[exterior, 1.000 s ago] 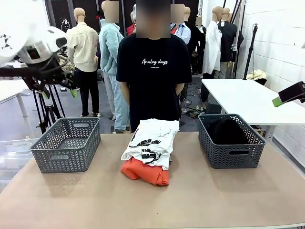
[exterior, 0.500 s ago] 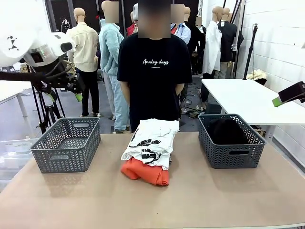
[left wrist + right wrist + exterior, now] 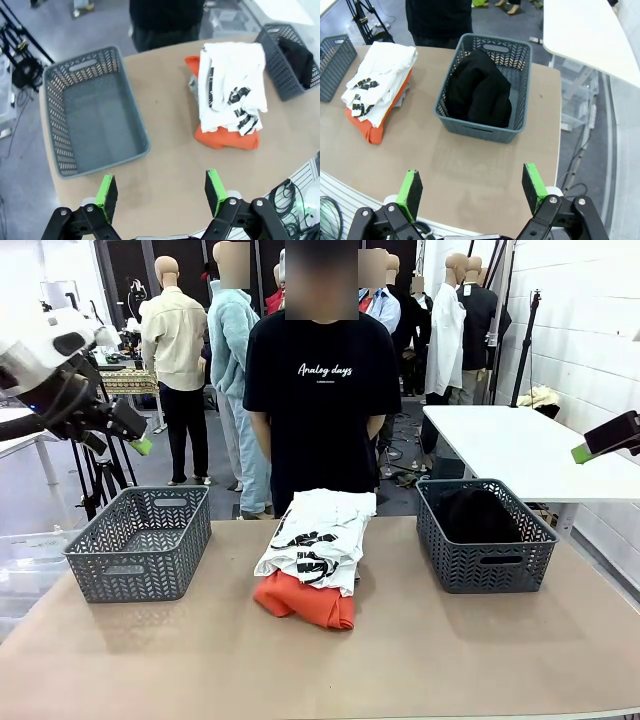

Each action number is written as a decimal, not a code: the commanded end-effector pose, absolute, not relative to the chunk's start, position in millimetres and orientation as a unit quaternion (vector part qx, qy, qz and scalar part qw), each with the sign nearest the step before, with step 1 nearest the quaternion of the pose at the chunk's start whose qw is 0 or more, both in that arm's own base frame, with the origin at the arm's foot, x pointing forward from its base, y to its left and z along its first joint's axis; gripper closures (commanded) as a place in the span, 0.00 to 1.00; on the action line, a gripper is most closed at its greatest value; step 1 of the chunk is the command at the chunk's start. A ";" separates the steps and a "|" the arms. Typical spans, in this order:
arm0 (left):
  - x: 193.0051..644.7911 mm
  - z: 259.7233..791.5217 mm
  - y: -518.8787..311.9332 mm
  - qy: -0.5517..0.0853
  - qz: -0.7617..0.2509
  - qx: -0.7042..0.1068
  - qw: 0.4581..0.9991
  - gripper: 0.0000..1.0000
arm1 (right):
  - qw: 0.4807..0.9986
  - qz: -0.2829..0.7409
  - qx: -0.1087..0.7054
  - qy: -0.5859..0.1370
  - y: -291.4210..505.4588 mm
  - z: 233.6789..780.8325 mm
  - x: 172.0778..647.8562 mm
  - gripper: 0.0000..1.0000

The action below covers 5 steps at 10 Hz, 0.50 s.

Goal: Sort the tops and bottoms.
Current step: Lift clothes from the center of the table with your right hand.

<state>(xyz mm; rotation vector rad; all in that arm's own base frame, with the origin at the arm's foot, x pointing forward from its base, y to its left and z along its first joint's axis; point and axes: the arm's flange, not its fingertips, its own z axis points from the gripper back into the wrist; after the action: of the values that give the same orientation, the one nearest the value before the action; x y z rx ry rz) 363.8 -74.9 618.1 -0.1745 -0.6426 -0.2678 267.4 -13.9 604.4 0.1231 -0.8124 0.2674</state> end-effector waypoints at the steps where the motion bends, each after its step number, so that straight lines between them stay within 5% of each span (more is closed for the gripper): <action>1: 336.8 623.1 -69.0 -0.380 -0.118 -0.122 0.909 0.09 | 0.909 0.131 0.059 -0.390 -13.1 603.2 268.1 0.00; 3: 339.0 622.5 -77.3 -0.390 -0.120 -0.132 0.903 0.09 | 0.908 0.130 0.060 -0.394 -13.9 604.4 267.4 0.00; 5: 339.0 634.6 -70.8 -0.371 -0.119 -0.109 0.914 0.09 | 0.884 0.236 0.083 -0.394 11.1 624.7 313.3 0.00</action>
<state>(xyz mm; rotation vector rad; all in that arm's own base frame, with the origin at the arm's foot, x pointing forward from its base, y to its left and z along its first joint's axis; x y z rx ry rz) 335.2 -72.2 635.7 -0.2374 -0.7884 -0.2432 278.1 1.7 611.8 0.1267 -0.8146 0.3691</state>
